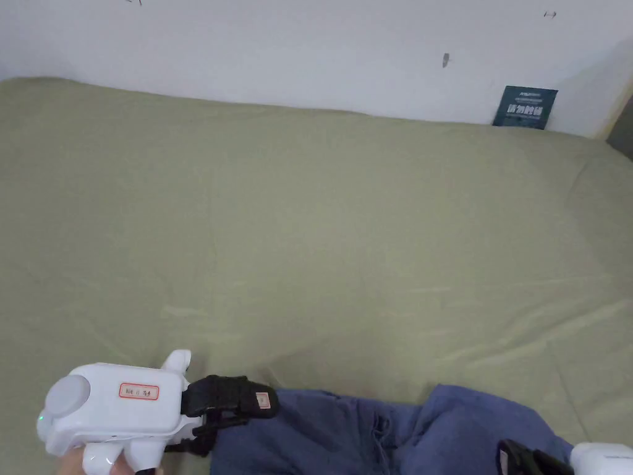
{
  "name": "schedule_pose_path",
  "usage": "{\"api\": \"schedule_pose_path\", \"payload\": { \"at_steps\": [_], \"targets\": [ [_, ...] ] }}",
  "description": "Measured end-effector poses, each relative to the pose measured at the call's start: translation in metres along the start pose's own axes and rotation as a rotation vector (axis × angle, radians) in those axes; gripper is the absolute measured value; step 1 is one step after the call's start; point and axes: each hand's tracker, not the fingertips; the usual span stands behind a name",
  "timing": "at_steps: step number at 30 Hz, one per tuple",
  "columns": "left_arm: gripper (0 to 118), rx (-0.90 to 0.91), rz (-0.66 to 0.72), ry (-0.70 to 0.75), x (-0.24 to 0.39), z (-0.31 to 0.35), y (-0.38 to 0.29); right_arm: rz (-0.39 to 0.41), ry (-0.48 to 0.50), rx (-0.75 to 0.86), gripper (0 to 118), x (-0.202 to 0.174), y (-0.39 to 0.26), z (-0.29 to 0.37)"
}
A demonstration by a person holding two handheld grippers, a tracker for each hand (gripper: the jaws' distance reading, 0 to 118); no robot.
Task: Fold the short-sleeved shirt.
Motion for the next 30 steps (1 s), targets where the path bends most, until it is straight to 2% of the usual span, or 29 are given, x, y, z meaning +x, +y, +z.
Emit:
{"api": "schedule_pose_path", "payload": {
  "at_steps": [2, 3, 4, 5, 6, 9, 17, 25, 30],
  "targets": [
    [107, -0.035, 0.02, -0.055, -0.006, -0.017, 0.003, -0.001, -0.006, -0.008, 0, 0.002, -0.001, -0.001],
    [100, -0.063, 0.006, -0.043, -0.005, -0.026, 0.002, -0.003, -0.007, -0.01, 0, 0.003, -0.002, -0.002],
    [76, -0.079, -0.001, 0.001, -0.002, -0.03, 0.003, -0.004, -0.009, -0.013, 0, 0.004, -0.002, -0.003],
    [11, -0.067, -0.028, 0.097, -0.001, -0.036, 0.002, -0.003, -0.011, -0.016, 0, 0.005, -0.002, -0.003],
    [11, -0.048, -0.072, 0.15, -0.002, -0.038, -0.002, -0.002, -0.014, -0.016, 0, 0.005, -0.002, -0.002],
    [11, -0.032, -0.037, 0.078, 0.015, -0.029, -0.008, -0.009, -0.012, -0.014, 0, 0.009, -0.001, -0.001],
    [11, 0.083, -0.057, 0.137, 0.018, 0.04, -0.004, 0.019, 0.001, 0.016, 0, 0.005, 0.009, 0.0],
    [11, 0.279, 0.008, 0.311, 0.027, 0.162, -0.035, 0.05, 0.055, 0.042, 0, -0.011, 0.017, -0.003],
    [11, 0.297, -0.005, 0.466, 0.056, 0.174, -0.036, 0.071, 0.097, 0.045, 0, -0.024, 0.016, -0.004]
  ]
}}
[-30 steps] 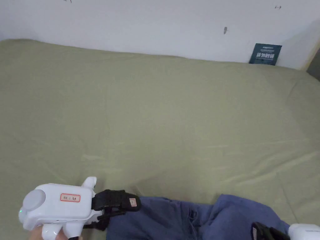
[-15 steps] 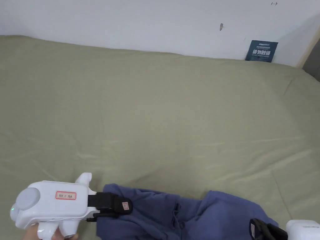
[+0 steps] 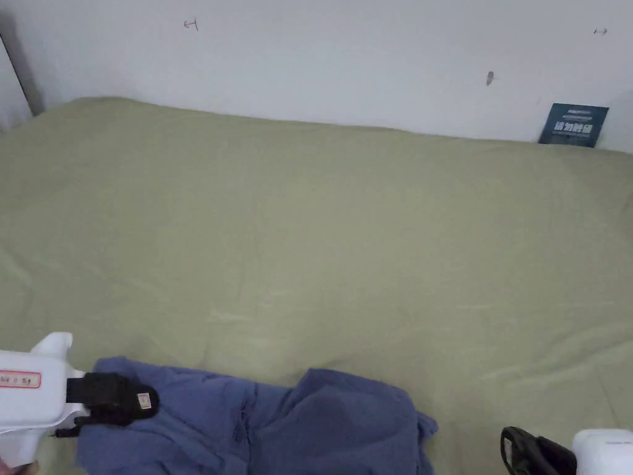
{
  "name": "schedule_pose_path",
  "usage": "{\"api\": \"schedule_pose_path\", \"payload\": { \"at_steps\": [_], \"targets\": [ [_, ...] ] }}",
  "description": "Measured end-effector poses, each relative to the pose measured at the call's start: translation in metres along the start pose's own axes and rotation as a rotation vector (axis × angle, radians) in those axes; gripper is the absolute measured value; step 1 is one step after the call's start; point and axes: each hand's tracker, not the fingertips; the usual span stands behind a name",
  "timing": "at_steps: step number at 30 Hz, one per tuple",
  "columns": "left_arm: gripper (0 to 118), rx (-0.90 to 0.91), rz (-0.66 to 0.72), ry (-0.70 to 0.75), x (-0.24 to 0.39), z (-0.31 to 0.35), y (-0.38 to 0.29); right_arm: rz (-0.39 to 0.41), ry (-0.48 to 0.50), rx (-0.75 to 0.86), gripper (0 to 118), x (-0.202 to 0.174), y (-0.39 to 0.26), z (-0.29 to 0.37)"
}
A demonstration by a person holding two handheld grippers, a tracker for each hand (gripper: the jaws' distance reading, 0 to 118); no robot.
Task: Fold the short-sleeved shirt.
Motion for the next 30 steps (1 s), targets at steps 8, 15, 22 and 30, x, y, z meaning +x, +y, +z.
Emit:
{"api": "schedule_pose_path", "payload": {
  "at_steps": [8, 15, 22, 30],
  "targets": [
    [11, -0.023, -0.155, 0.18, 0.146, -0.036, -0.023, -0.007, 0.014, 0.011, 0, 0.004, -0.005, 0.012],
    [12, -0.069, -0.343, 0.307, 0.216, -0.099, -0.048, -0.044, -0.004, 0.017, 0, 0.022, -0.012, 0.019],
    [82, -0.13, -0.457, 0.206, 0.271, -0.181, -0.107, -0.095, -0.053, 0.013, 0, 0.042, -0.022, 0.03],
    [49, -0.033, -0.379, -0.046, 0.251, -0.131, -0.09, -0.13, -0.107, -0.007, 0, 0.064, -0.031, 0.036]
  ]
}}
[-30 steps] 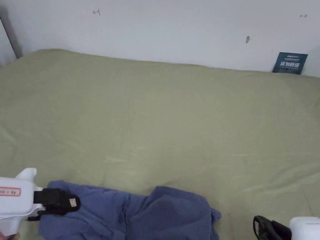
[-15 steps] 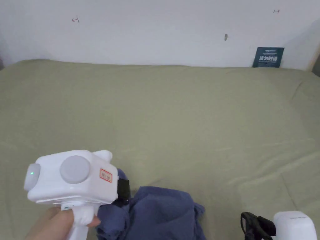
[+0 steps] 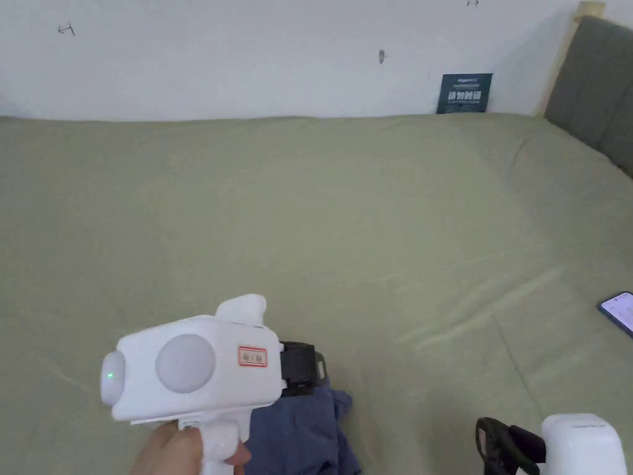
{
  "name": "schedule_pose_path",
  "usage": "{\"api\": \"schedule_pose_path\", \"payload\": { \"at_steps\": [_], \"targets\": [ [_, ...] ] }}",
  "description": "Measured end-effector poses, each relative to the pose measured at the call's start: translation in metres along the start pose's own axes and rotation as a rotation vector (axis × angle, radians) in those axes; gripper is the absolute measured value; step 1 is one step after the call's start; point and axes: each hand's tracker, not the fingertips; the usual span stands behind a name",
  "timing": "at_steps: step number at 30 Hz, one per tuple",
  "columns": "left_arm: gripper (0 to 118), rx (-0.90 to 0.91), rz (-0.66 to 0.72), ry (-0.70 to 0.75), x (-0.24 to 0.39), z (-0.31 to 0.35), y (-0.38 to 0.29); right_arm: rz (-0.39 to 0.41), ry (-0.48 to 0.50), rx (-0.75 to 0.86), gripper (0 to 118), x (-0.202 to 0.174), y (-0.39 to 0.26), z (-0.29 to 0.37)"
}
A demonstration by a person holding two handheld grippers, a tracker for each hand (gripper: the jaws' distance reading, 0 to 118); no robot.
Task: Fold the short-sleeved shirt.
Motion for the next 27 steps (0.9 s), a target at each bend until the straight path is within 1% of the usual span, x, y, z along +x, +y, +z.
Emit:
{"api": "schedule_pose_path", "payload": {
  "at_steps": [1, 2, 3, 4, 8, 10, 12, 13, 14, 15, 16, 18, 19, 20, 22, 23, 25, 26, 27],
  "targets": [
    [15, 0.006, 0.025, -0.019, -0.007, 0.004, -0.001, -0.006, -0.001, -0.003, 0, 0.001, 0.0, -0.002],
    [0, 0.023, 0.038, -0.02, -0.015, 0.006, -0.004, -0.012, -0.001, -0.006, 0, 0.002, -0.001, -0.004],
    [0, -0.008, 0.009, -0.049, -0.027, 0.005, -0.004, -0.018, 0.0, -0.01, 0, 0.002, -0.002, -0.006],
    [0, -0.037, 0.013, -0.095, -0.036, -0.001, -0.008, -0.024, 0.003, -0.017, 0, 0.002, -0.002, -0.008],
    [0, -0.159, 0.132, -0.234, -0.066, -0.043, -0.031, -0.086, 0.04, -0.05, 0, 0.0, -0.005, -0.014],
    [0, -0.227, 0.155, -0.301, -0.078, -0.076, -0.046, -0.105, 0.06, -0.075, 0, -0.001, -0.007, -0.017],
    [0, -0.282, 0.149, -0.305, -0.088, -0.1, -0.06, -0.12, 0.072, -0.096, 0, -0.002, -0.009, -0.02],
    [0, -0.276, 0.142, -0.246, -0.089, -0.11, -0.067, -0.129, 0.08, -0.11, 0, -0.003, -0.01, -0.022],
    [0, -0.26, 0.137, -0.253, -0.093, -0.114, -0.07, -0.137, 0.1, -0.13, 0, -0.003, -0.01, -0.024],
    [0, -0.242, 0.177, -0.348, -0.097, -0.11, -0.068, -0.143, 0.115, -0.149, 0, -0.004, -0.01, -0.027],
    [0, -0.239, 0.222, -0.344, -0.096, -0.104, -0.064, -0.149, 0.124, -0.163, 0, -0.006, -0.011, -0.03],
    [0, -0.218, 0.182, -0.337, -0.091, -0.088, -0.057, -0.157, 0.163, -0.197, 0, -0.011, -0.009, -0.041],
    [0, -0.199, 0.13, -0.324, -0.092, -0.072, -0.049, -0.164, 0.19, -0.213, 0, -0.015, -0.008, -0.048],
    [0, -0.187, 0.106, -0.313, -0.093, -0.062, -0.045, -0.169, 0.221, -0.23, 0, -0.019, -0.006, -0.055],
    [0, -0.13, 0.108, -0.324, -0.104, -0.022, -0.035, -0.177, 0.318, -0.262, 0, -0.032, 0.002, -0.076],
    [0, -0.109, 0.107, -0.307, -0.111, -0.007, -0.028, -0.187, 0.367, -0.272, 0, -0.039, 0.006, -0.087],
    [0, -0.045, 0.098, -0.257, -0.128, 0.026, -0.022, -0.222, 0.498, -0.347, 0, -0.055, 0.012, -0.119],
    [0, -0.037, 0.115, -0.228, -0.136, 0.038, -0.021, -0.239, 0.57, -0.379, 0, -0.062, 0.013, -0.134],
    [0, -0.022, 0.127, -0.223, -0.149, 0.05, -0.019, -0.274, 0.655, -0.414, 0, -0.068, 0.012, -0.15]
  ]
}}
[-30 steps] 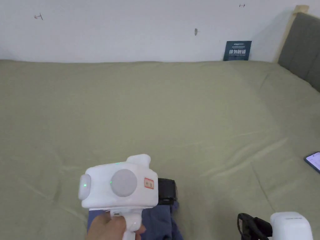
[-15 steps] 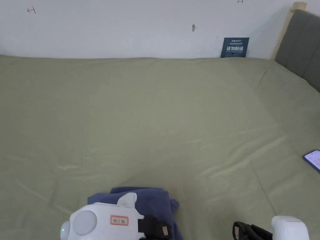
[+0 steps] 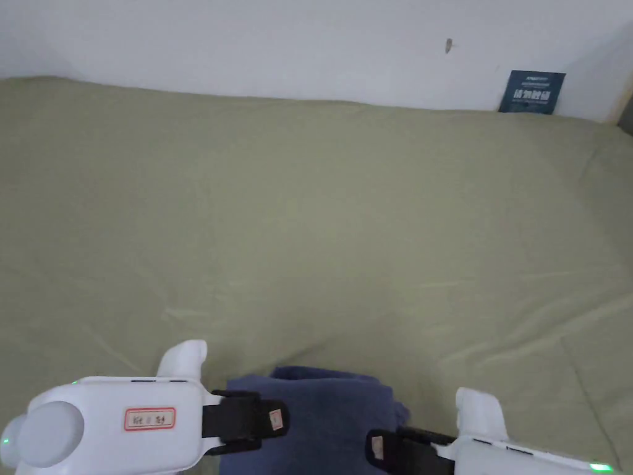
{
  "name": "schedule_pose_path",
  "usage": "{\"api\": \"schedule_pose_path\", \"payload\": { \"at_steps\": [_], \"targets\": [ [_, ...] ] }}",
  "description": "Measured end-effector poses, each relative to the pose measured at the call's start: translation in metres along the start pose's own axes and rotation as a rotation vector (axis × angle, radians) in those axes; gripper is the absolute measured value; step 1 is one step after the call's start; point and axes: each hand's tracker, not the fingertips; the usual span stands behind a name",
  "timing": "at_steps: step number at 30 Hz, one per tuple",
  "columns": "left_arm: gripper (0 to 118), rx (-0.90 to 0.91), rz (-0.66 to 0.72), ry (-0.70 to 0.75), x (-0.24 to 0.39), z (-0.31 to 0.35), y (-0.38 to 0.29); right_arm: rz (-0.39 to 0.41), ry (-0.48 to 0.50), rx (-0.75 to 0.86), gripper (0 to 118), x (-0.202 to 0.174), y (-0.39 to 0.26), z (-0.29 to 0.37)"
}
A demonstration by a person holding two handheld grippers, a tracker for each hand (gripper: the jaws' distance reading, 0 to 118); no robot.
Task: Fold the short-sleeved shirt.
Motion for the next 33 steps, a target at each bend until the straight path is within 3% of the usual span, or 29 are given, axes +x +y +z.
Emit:
{"api": "schedule_pose_path", "payload": {
  "at_steps": [5, 7, 9, 10, 11, 12, 13, 20, 21, 23, 27, 30, 31, 33],
  "targets": [
    [0, -0.021, 0.058, 0.125, -0.053, 0.015, 0.009, -0.202, 0.269, -0.146, 0, 0.049, 0.01, -0.068],
    [0, -0.034, 0.081, 0.116, -0.073, 0.009, 0.011, -0.257, 0.271, -0.166, 0, 0.082, 0.006, -0.085],
    [2, -0.049, 0.106, 0.084, -0.085, -0.002, 0.013, -0.399, 0.43, -0.183, 0, 0.116, 0.002, -0.092],
    [14, -0.048, 0.118, 0.03, -0.09, -0.007, 0.014, -0.442, 0.497, -0.16, 0, 0.121, 0.003, -0.087],
    [54, -0.046, 0.128, 0.005, -0.094, -0.012, 0.016, -0.457, 0.509, -0.143, 0, 0.123, 0.005, -0.084],
    [90, -0.052, 0.135, -0.063, -0.098, -0.018, 0.015, -0.419, 0.472, -0.154, 0, 0.121, 0.007, -0.082],
    [108, -0.077, 0.144, -0.113, -0.101, -0.027, 0.017, -0.393, 0.451, -0.166, 0, 0.121, 0.009, -0.081],
    [99, -0.125, 0.195, -0.26, -0.098, -0.075, 0.017, -0.394, 0.421, -0.171, 0, 0.116, 0.016, -0.079],
    [88, -0.138, 0.162, -0.218, -0.093, -0.08, 0.016, -0.391, 0.403, -0.168, 0, 0.113, 0.018, -0.077],
    [25, -0.131, 0.11, -0.107, -0.09, -0.078, 0.018, -0.378, 0.35, -0.164, 0, 0.105, 0.022, -0.072],
    [25, -0.12, 0.134, -0.131, -0.1, -0.05, 0.028, -0.303, 0.318, -0.131, 0, 0.084, 0.034, -0.051],
    [25, -0.08, 0.096, -0.079, -0.123, 0.004, 0.051, -0.247, 0.315, -0.098, 0, 0.078, 0.036, -0.045],
    [25, -0.072, 0.093, -0.048, -0.133, 0.028, 0.063, -0.226, 0.309, -0.086, 0, 0.05, 0.019, -0.018],
    [25, -0.067, 0.069, 0.034, -0.159, 0.076, 0.091, -0.209, 0.296, -0.07, 0, 0.046, 0.021, -0.01]
  ]
}}
